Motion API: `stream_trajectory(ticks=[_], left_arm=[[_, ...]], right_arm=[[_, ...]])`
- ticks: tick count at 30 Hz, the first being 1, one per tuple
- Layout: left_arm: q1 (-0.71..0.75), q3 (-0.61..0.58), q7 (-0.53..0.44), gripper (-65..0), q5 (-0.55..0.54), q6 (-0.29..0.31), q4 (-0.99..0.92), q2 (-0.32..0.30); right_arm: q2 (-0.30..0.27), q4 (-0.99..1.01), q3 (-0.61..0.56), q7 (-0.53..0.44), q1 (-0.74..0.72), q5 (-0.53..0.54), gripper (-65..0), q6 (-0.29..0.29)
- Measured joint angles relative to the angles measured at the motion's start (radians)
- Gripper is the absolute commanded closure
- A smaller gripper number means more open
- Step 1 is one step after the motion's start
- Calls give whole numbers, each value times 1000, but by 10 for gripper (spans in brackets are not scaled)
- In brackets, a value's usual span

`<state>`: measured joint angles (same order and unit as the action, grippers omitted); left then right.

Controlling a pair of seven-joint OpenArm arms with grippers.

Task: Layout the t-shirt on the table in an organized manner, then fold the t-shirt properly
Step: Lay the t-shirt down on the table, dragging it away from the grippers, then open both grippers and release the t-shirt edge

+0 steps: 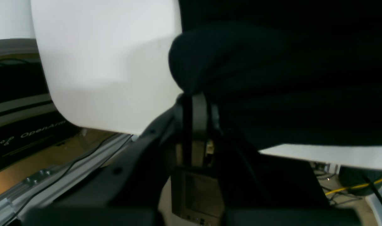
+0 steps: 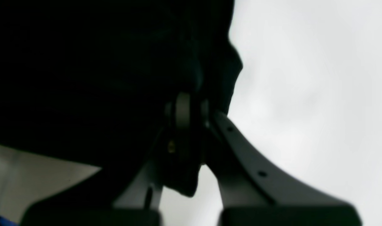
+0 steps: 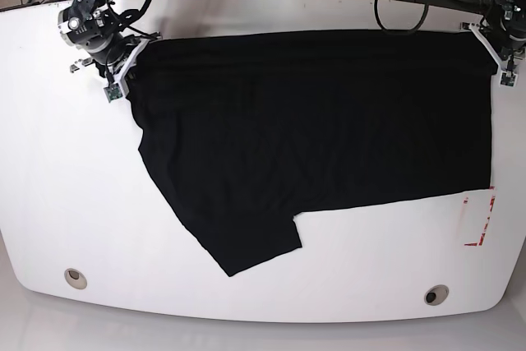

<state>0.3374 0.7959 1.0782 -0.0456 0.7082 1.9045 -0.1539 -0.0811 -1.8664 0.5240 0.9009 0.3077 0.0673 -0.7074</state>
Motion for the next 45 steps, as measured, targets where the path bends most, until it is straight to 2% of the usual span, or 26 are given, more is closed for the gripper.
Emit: stream_trajectory(ticks=[5, 7, 12, 15, 18, 19, 21, 23, 25, 33, 45], left_arm=[[23, 0, -1, 0, 1, 0, -3, -3], [27, 0, -3, 0, 0, 0, -13, -5], [28, 0, -2, 0, 0, 0, -53, -8], [31, -5, -2, -83, 2, 0, -69, -27], [30, -3, -2, -211, 12, -1, -72, -42], [28, -2, -2, -243, 15, -2, -72, -44], [28, 0, -3, -356, 19, -4, -72, -47], [29, 0, -3, -425, 21, -4, -72, -46], [29, 0, -2, -461, 22, -4, -72, -45], [26, 0, 4, -444, 21, -4, -64, -53], [-4, 0, 5, -444, 21, -4, 17, -68]], right_arm=[[-2, 0, 0, 0, 24, 0, -3, 0], [-2, 1, 0, 0, 27, 0, -27, 0], [-3, 2, 0, -2, 31, -2, -173, 0], [-3, 2, 0, -3, 39, -9, -274, 0], [-2, 2, 1, 0, 46, -11, -354, 0], [-2, 2, 2, 1, 47, -11, -363, 0], [-2, 2, 3, 0, 48, -11, -371, 1], [-2, -1, 5, 0, 54, -11, -371, 1], [-2, -14, 9, 0, 58, -11, -373, 1], [23, -107, 70, 1, 70, -19, -374, 10], [32, -124, 79, 1, 64, -11, -377, 7]])
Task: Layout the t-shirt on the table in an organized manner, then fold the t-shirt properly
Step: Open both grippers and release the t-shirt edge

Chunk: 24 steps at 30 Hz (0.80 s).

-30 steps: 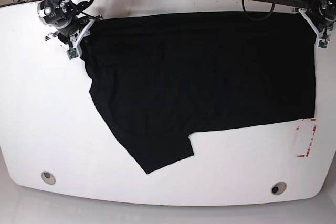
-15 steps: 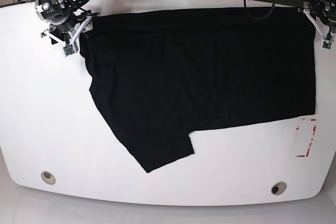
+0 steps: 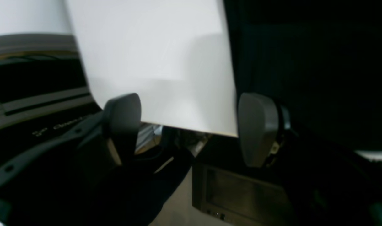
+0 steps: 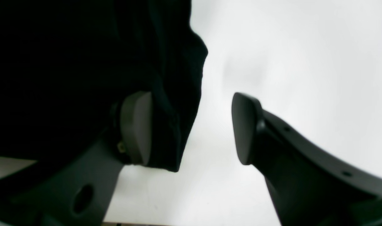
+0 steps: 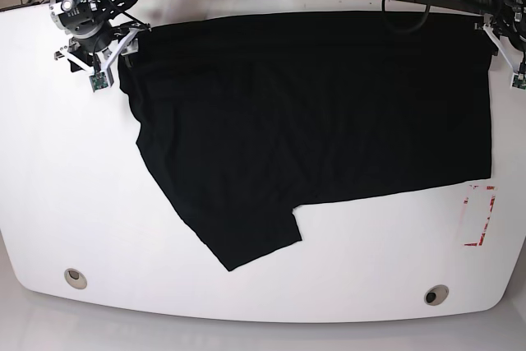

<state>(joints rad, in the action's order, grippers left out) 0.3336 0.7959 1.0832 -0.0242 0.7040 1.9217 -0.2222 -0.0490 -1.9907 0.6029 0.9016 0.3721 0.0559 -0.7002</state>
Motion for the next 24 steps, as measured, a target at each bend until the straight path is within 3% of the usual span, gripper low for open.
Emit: stream_trajectory(ticks=[11, 20, 24], left_arm=[[1, 0, 1, -440, 1, 0, 0, 0], [-7, 61, 1, -440, 6, 0, 0, -1], [-26, 63, 16, -440, 8, -1, 0, 0]], right_arm=[[3, -7, 2, 13, 68, 5, -374, 0], [0, -7, 64, 24, 26, 127, -374, 5], [-6, -11, 56, 75, 23, 171, -374, 3]])
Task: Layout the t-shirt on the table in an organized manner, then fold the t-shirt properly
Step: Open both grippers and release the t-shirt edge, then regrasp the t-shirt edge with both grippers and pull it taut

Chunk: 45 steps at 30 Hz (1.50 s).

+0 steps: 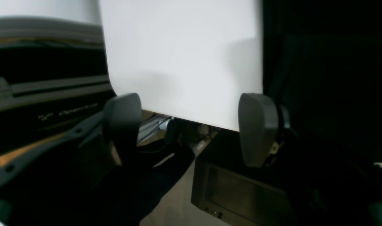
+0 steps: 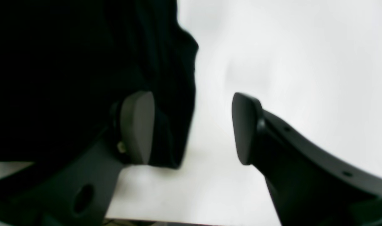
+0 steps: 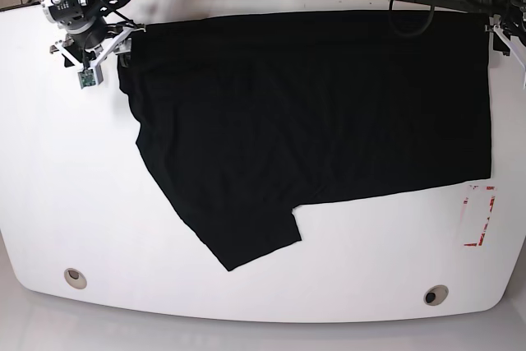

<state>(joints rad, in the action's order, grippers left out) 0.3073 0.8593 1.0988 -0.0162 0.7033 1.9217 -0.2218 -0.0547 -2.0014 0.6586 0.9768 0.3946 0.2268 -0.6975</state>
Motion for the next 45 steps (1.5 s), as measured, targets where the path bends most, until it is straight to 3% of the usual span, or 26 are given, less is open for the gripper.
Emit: stream_trajectory(ticks=[4, 11, 17, 29, 32, 40, 45], left_arm=[[-32, -1, -19, -440, -11, 0, 0, -1], [-31, -2, -12, -440, -8, 1, 1, -1], [-33, -15, -13, -439, -5, 1, 1, 4], [-42, -96, -16, -439, -2, 0, 1, 95], [-42, -113, -16, -439, -3, -3, 0, 102], [-44, -118, -50, -433, -2, -3, -41, 107], [-42, -118, -158, -354, 4, -5, -139, 97]], right_arm=[[2, -3, -1, 51, 14, 14, -373, -2], [-1, -7, 4, 9, 44, 40, -373, -2], [9, -6, 2, -24, -20, 41, -373, -2], [31, 7, -91, -26, -80, 40, -363, -2], [36, 7, -119, -32, -72, 42, -306, -2], [53, 39, -155, -34, -34, 40, -71, -2], [58, 111, -156, -41, -40, 42, -41, -2]])
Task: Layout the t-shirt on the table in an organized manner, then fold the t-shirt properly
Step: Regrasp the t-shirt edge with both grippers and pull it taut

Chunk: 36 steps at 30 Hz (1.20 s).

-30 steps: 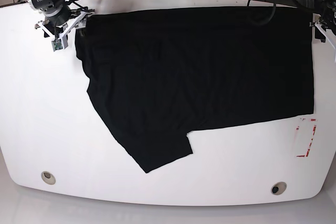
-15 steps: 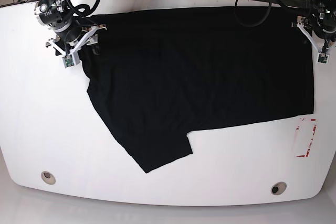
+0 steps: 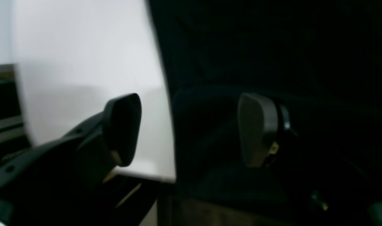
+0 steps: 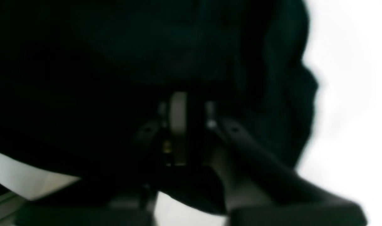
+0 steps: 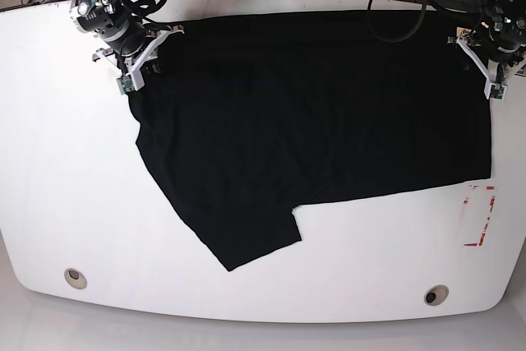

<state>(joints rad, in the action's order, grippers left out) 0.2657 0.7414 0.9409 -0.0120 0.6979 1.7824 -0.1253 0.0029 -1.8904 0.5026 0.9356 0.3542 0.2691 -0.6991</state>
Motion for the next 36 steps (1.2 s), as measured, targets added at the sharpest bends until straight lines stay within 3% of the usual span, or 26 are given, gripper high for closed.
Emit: stream_trajectory(ticks=[5, 12, 23, 36], left_arm=[[0, -19, -21, -278, -5, 6, -113, -26], [-25, -115, -53, -272, -14, -2, -181, -90], [-111, -190, -79, -272, -30, -8, -246, -106], [-58, -205, -68, -274, -31, -4, -175, -96]], right_arm=[[-8, 93, 0, -76, -18, -7, -41, 6], [-72, 216, -2, -210, -31, 32, -41, -9], [-97, 238, 75, -230, -3, 51, -41, -12], [-103, 235, 103, -251, 32, 53, -41, -8]])
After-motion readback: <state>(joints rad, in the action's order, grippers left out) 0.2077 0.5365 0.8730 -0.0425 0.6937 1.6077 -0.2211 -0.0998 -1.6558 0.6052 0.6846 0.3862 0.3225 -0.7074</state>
